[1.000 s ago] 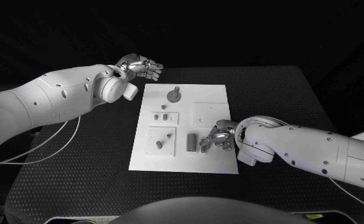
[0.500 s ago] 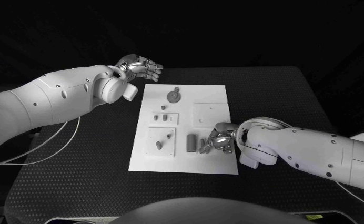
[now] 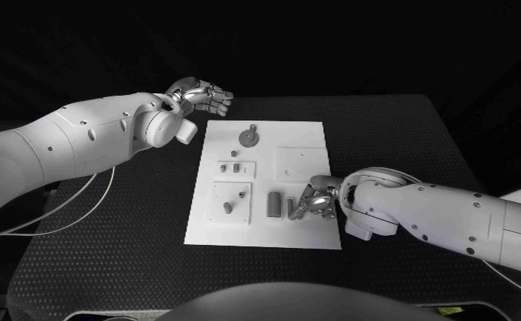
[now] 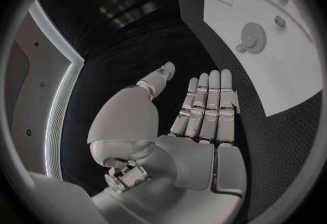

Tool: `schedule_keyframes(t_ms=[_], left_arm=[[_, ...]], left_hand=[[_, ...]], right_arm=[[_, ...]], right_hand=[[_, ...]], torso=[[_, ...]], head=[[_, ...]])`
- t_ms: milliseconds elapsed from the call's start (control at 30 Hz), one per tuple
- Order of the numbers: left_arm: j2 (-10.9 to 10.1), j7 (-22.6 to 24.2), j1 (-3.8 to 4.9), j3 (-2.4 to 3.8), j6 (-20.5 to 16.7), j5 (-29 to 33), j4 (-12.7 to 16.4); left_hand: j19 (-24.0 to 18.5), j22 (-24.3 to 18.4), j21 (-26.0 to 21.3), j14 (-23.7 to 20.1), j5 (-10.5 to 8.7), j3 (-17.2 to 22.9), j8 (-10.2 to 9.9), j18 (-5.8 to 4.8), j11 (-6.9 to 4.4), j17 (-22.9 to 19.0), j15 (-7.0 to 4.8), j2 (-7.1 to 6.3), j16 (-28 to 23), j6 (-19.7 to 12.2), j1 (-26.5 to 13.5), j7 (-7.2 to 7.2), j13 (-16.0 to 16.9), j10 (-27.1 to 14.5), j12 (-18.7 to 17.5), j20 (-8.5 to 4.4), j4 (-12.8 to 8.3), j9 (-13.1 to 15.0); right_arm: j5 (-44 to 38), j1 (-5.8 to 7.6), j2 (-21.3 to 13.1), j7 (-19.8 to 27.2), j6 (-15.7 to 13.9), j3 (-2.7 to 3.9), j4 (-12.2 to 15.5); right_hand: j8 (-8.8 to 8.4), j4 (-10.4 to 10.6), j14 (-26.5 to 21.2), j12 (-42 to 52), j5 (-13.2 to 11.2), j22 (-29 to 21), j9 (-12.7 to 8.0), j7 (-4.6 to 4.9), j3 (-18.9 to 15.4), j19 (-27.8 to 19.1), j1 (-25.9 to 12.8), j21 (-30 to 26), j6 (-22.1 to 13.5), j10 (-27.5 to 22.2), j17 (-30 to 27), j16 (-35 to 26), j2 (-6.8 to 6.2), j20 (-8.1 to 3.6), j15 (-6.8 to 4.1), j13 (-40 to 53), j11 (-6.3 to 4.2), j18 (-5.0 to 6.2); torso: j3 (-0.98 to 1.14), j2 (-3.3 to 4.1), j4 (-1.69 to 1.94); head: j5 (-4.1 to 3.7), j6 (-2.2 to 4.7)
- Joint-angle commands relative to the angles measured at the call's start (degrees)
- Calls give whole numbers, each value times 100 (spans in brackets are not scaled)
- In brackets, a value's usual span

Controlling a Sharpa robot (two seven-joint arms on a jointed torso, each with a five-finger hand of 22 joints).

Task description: Assemble the parts on the task board

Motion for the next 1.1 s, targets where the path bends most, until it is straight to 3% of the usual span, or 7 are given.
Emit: schedule_keyframes(t_ms=[33,100,233,300,433,933,1100], left_arm=[[6,43,5,3,76,23,9],[8,43,5,3,74,23,6],[12,43,5,3,73,23,7],[12,43,5,3,72,23,7],[6,41,5,3,67,23,6],[3,41,5,3,62,23,17],[-3,49,5,3,50,23,19]], left_hand=[[-35,5,-10,45,2,-3,29,104,-20,7,1,10,-28,-38,-59,-15,-7,-40,34,0,31,-7],[-35,5,-10,45,2,-3,30,104,-20,7,1,10,-29,-38,-59,-15,-7,-40,34,0,31,-7],[-35,5,-10,45,2,-3,30,104,-20,8,1,10,-30,-38,-59,-15,-7,-40,35,0,32,-8],[-35,5,-10,45,2,-3,30,103,-20,9,1,10,-30,-38,-60,-15,-7,-40,35,0,33,-8],[-35,5,-10,45,2,-3,30,103,-20,10,1,10,-31,-38,-61,-15,-8,-40,35,0,33,-8],[-34,6,-11,46,2,-4,32,104,-20,14,1,9,-35,-38,-59,-15,-9,-40,37,0,33,-10],[-35,6,-11,47,2,-4,33,104,-20,16,1,9,-36,-38,-59,-15,-10,-40,37,0,33,-10]], right_arm=[[-102,-8,24,-113,-62,-1,-24],[-127,-10,38,-160,-106,-2,-32],[-135,-12,38,-200,-217,-2,-24],[-135,-12,43,-200,-227,-2,-25],[-134,-12,55,-199,-238,-1,-32],[-111,-11,22,-164,-264,-1,-69],[62,-10,-54,-6,-338,1,-49]], right_hand=[[22,-80,17,32,-16,-8,6,-11,-17,-5,8,14,34,42,14,24,142,6,-24,17,-3,455],[22,-148,24,31,-16,-9,6,-14,-41,-7,12,14,42,46,18,26,255,7,-28,17,-6,455],[27,-231,43,37,-16,-13,7,-20,-31,-4,23,16,62,63,35,30,691,9,-34,26,-12,455],[27,-299,49,44,-15,-9,8,-24,-54,-9,13,23,69,72,40,34,841,11,-37,34,-16,455],[29,-313,58,54,-15,-3,8,-29,-70,-18,20,31,79,83,53,39,978,12,-40,46,-21,455],[27,-323,58,57,-15,16,10,-33,-108,-41,111,52,83,86,56,45,1001,6,-45,55,-25,455],[25,-316,57,50,-16,21,9,-32,-209,-48,62,60,87,84,53,45,827,13,-44,51,-24,455]], torso=[[-1,3,4],[-1,3,5],[-1,3,7],[1,3,12],[-1,-1,7],[-2,-1,1],[-1,-4,0]], head=[[1,-7],[1,-11],[6,-20],[10,-18],[17,-19],[10,-6],[5,23]])
